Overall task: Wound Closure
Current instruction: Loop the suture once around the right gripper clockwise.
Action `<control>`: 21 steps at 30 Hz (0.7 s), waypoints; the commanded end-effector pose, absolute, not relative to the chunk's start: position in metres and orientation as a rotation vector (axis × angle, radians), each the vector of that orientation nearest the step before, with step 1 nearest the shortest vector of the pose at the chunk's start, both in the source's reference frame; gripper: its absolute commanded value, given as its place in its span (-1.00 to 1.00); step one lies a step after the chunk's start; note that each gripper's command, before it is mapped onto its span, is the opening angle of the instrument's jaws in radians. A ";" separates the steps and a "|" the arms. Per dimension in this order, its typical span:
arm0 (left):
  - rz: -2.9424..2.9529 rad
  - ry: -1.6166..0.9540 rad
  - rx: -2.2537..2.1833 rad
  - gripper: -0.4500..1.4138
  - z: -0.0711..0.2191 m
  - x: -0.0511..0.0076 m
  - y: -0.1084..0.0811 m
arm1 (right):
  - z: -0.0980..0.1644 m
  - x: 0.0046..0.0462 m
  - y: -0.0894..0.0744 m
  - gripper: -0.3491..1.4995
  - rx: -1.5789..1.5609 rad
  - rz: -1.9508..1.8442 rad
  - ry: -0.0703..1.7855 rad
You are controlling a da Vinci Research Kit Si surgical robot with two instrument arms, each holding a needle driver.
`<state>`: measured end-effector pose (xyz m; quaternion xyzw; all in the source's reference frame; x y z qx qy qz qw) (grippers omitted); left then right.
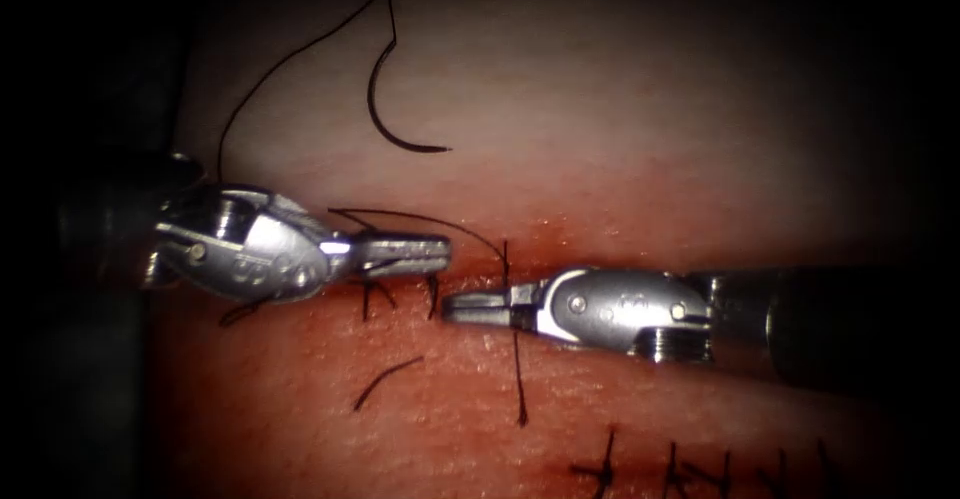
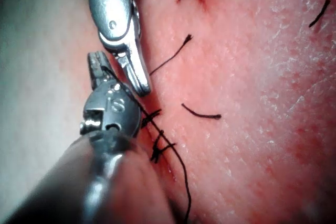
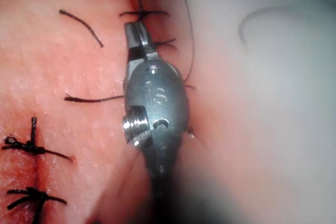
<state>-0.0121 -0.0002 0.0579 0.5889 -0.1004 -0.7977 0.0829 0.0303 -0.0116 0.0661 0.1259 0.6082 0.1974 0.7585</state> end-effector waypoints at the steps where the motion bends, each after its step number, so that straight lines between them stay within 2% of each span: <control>1: -2.375 -0.298 1.757 -1.00 0.058 -0.0125 0.000 | 0.067 0.0330 -0.011 -1.00 0.308 0.452 1.341; 11: -2.358 -0.295 1.736 -1.00 0.058 -0.0129 -0.003 | 0.069 0.0390 -0.009 -1.00 0.389 0.469 1.409; 21: -2.321 -0.291 1.734 -1.00 0.057 -0.0135 -0.005 | 0.069 0.0405 -0.008 -1.00 0.446 0.589 1.538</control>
